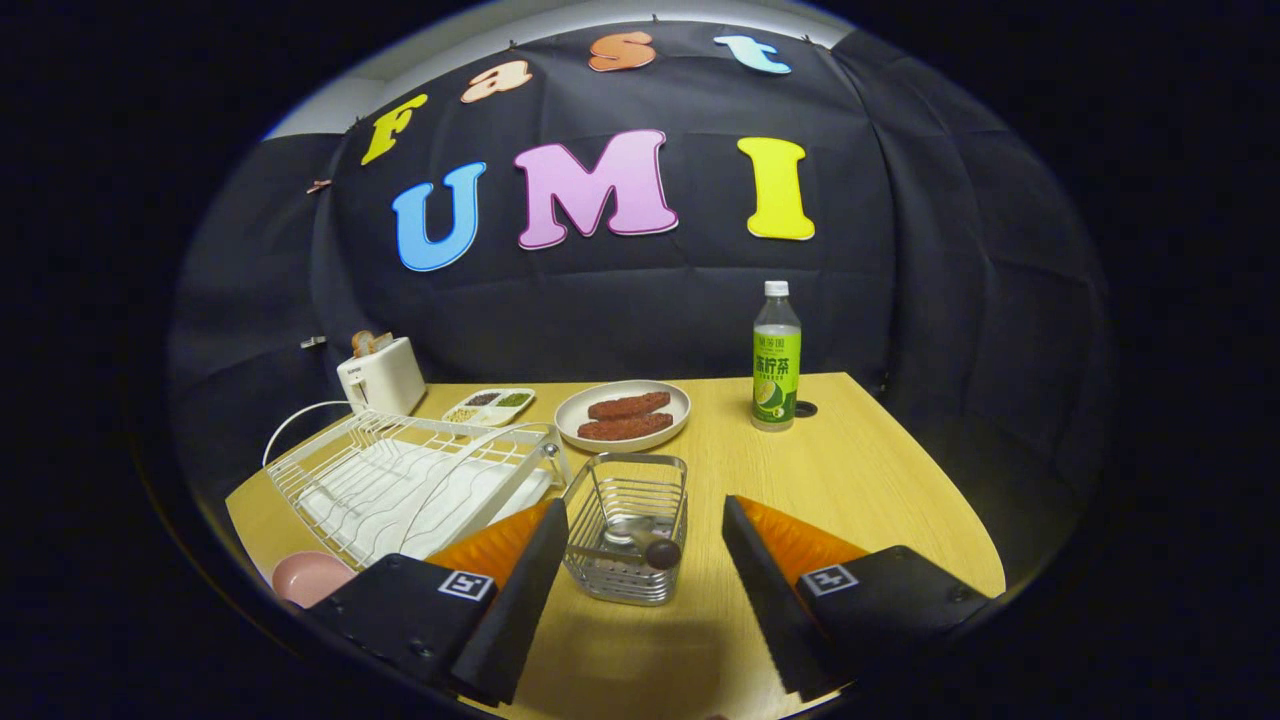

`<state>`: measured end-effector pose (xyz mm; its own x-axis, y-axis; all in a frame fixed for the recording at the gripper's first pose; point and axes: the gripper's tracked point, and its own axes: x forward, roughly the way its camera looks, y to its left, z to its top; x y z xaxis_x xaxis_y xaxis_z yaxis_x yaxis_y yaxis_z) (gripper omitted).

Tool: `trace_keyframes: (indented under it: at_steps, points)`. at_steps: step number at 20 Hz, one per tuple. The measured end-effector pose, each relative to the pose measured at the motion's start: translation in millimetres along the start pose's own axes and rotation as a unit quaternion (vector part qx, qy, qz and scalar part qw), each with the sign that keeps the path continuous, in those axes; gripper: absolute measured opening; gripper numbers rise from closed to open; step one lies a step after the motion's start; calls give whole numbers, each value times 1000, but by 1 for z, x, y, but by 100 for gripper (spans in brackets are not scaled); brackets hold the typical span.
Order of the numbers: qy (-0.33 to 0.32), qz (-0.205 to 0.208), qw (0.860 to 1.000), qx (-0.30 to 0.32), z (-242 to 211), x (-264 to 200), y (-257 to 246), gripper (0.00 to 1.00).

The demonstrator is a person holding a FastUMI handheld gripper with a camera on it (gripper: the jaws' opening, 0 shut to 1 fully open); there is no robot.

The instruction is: Take the plate from the dish rack, then take the spoon from the basket and place it into the plate.

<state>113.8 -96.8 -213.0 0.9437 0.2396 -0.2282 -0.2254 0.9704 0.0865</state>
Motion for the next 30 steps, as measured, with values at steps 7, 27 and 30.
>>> trace_keyframes:
  at_steps: [7, 27, 30]
  points:
    - [-37, 10, 999, -29, 10, 11, 8, 60]
    - [-13, 6, 999, -28, 18, 29, 17, 16]
    - [-23, 0, 999, -23, 38, 30, 15, 16]
